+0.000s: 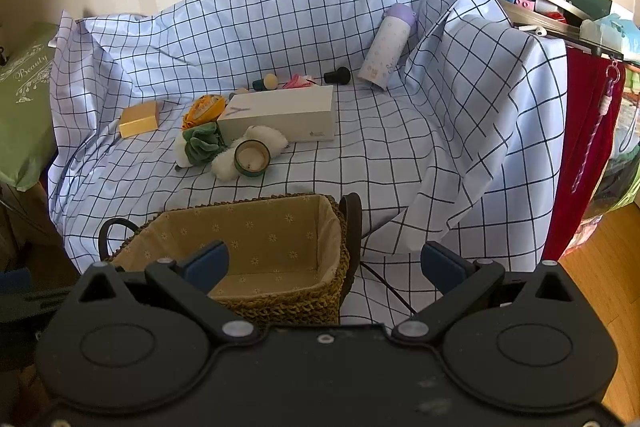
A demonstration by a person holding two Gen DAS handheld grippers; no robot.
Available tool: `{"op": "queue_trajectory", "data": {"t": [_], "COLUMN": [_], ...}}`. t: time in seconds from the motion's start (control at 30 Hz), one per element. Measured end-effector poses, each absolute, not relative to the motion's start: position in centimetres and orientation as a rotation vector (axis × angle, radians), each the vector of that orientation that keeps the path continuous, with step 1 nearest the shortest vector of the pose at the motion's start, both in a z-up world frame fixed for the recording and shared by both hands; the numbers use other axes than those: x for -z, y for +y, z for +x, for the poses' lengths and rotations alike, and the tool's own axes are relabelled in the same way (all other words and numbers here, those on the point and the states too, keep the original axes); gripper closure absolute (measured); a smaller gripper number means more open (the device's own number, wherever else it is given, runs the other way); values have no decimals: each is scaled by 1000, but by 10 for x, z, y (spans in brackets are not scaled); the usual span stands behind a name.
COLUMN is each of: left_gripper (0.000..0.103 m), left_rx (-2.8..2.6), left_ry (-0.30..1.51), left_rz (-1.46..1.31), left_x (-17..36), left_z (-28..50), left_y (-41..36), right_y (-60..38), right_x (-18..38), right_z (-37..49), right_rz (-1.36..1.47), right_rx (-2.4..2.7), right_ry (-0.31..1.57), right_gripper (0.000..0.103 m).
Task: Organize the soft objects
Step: 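Move both tools forward over the basket toward the objects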
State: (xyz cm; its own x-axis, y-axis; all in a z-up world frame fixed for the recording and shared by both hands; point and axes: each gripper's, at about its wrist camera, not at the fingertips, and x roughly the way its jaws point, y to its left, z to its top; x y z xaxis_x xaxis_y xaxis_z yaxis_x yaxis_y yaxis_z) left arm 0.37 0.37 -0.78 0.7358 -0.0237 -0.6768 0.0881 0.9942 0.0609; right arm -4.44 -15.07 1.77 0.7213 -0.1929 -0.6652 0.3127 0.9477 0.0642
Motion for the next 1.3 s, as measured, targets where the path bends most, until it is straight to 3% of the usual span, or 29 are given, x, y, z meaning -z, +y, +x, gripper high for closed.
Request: {"op": "queue_trajectory", "data": {"t": [0.7, 1.3], "left_gripper": [7, 4], "left_rx": [160, 173], "left_ry": [785, 727], "left_rz": [28, 32], "left_x": [8, -8], "left_z": [10, 85], "left_y": [6, 13], "right_y": [-162, -179], "right_x": [-14, -18], "right_z": [-37, 29], "right_rz": [241, 220], "right_rx": [267, 256], "right_ry": [687, 643], "right_gripper": [0, 1]}}
